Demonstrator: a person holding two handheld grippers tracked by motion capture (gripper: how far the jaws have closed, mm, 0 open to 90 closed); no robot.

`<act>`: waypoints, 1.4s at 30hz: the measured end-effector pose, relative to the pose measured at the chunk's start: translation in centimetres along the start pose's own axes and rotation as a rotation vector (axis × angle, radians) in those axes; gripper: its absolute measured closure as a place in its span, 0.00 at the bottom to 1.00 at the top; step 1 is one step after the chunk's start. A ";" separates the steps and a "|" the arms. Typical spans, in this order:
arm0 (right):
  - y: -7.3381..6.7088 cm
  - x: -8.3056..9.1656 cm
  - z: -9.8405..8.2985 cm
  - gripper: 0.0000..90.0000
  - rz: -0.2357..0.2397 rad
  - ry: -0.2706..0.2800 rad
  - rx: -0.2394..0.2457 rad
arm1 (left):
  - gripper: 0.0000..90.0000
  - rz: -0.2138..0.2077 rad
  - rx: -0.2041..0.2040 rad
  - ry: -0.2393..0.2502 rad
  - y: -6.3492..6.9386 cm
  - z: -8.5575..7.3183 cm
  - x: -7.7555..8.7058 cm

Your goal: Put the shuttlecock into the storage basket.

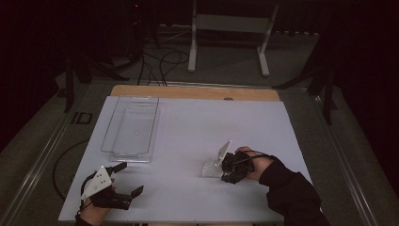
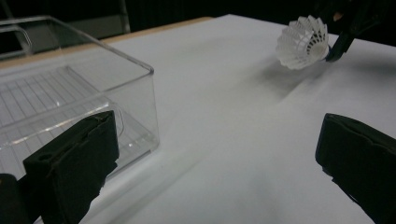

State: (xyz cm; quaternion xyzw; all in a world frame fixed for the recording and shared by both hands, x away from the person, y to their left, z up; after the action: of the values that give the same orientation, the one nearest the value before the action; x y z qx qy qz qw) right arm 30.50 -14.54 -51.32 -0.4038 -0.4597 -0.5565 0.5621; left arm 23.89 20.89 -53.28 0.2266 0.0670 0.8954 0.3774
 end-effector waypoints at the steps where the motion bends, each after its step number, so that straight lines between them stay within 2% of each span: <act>1: 0.0 0.0 0.0 0.74 0.000 0.000 0.000 | 0.00 0.000 0.000 0.000 0.0 0.0 0.0; 5: -0.1 0.1 0.3 0.73 -0.006 0.009 0.002 | 0.00 0.008 0.002 -0.027 0.1 0.1 -0.2; 6: -0.1 0.1 0.4 0.74 -0.009 0.008 0.022 | 0.00 0.006 0.006 -0.039 0.2 0.2 -0.3; 9: -0.2 0.3 0.6 0.73 -0.002 0.016 0.009 | 0.00 -0.001 0.011 -0.049 0.4 0.5 -0.4; 13: 0.0 0.6 0.8 0.74 -0.001 0.034 0.016 | 0.00 -0.006 0.005 -0.087 1.0 1.2 -0.6; 14: 0.0 0.7 1.0 0.74 0.005 0.042 0.003 | 0.00 -0.018 0.014 -0.103 1.3 1.7 -0.7; 17: -0.1 0.6 1.1 0.74 0.001 0.032 0.009 | 0.00 -0.019 0.024 -0.115 1.5 2.3 -0.6; 18: 0.0 0.6 1.2 0.74 0.005 0.029 0.027 | 0.00 -0.013 0.019 -0.122 1.6 3.0 -0.5; 19: 0.0 0.6 1.2 0.74 0.005 0.029 0.027 | 0.00 -0.013 0.019 -0.122 1.6 3.0 -0.5; 20: -0.1 0.6 1.4 0.73 0.002 0.030 0.025 | 0.00 -0.006 0.012 -0.133 1.6 3.7 -0.3; 25: -0.2 0.8 1.5 0.74 0.003 0.033 0.027 | 0.00 0.008 -0.011 -0.152 1.8 5.3 0.1; 30: -0.2 0.8 1.6 0.74 0.003 0.031 0.025 | 0.00 -0.012 -0.037 -0.152 2.5 7.8 0.5; 34: -0.2 0.8 1.5 0.74 0.003 0.032 0.025 | 0.00 -0.018 -0.041 -0.155 2.6 8.7 0.4; 42: -0.3 0.9 1.4 0.74 0.007 0.030 0.020 | 0.00 -0.043 -0.073 -0.210 3.7 10.1 -0.5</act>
State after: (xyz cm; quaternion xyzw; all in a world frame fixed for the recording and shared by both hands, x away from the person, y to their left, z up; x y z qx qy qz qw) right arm 30.09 -13.39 -50.09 -0.3913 -0.4553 -0.5560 0.5749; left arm 26.43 17.42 -43.36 0.3038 -0.0007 0.8603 0.4093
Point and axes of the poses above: each handheld gripper's, and its own axes: x roughly backward along the jaws, z roughly out of its top, y roughly to its right, the point moved 5 cm from there along -x, roughly forward along the jaws, and after that the axes turned 15 degrees about x, right-handed, at the moved point
